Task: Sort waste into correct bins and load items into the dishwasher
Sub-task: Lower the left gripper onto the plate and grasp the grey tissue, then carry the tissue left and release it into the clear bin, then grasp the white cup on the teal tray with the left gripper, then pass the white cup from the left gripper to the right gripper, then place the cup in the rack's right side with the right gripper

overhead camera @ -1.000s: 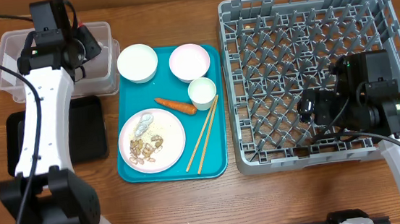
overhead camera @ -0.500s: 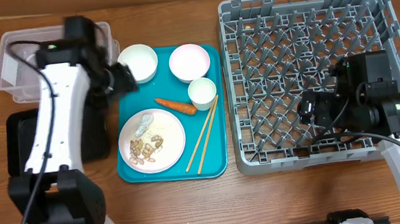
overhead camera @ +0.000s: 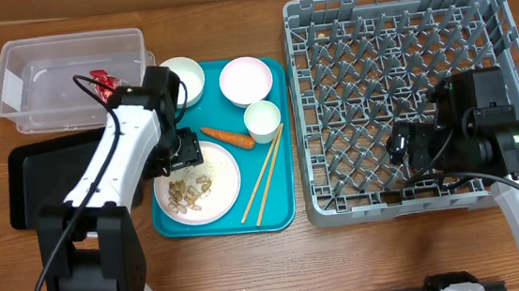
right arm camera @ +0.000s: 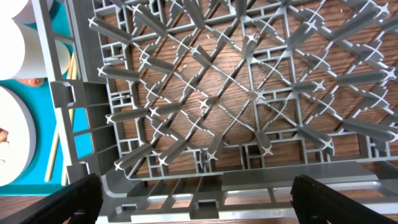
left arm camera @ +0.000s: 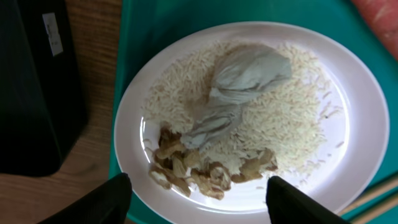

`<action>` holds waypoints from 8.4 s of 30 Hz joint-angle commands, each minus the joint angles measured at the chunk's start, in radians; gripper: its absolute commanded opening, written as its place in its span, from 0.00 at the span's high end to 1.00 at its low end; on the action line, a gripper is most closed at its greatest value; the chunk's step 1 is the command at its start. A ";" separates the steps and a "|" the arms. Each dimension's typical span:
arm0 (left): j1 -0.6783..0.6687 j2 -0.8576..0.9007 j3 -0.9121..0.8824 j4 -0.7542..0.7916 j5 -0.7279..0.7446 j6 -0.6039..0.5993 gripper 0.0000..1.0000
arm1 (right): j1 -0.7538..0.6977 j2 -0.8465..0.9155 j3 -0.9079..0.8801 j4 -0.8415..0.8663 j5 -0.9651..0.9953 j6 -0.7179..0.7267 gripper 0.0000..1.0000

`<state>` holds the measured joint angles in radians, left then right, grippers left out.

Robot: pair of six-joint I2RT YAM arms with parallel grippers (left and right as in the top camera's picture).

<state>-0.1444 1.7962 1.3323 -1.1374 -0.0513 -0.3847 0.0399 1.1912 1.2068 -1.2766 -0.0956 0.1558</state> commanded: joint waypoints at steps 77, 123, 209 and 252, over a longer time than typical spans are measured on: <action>0.001 0.053 0.024 0.094 -0.011 0.113 0.96 | -0.002 -0.011 0.031 -0.005 0.009 -0.006 0.00; 0.133 0.080 0.340 -0.274 0.253 0.120 0.32 | 0.000 0.029 0.030 0.116 -0.110 -0.007 0.00; -0.249 0.254 0.664 0.364 1.432 0.151 0.96 | -0.100 0.101 0.030 0.678 -1.137 -0.298 0.36; 0.025 0.135 0.665 -0.253 0.190 0.096 0.80 | -0.690 0.470 0.275 -0.020 0.018 -0.015 0.84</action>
<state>-0.1116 1.9499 1.9869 -1.3849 0.1516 -0.2646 -0.6476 1.6562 1.4696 -1.2800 -0.1108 0.1314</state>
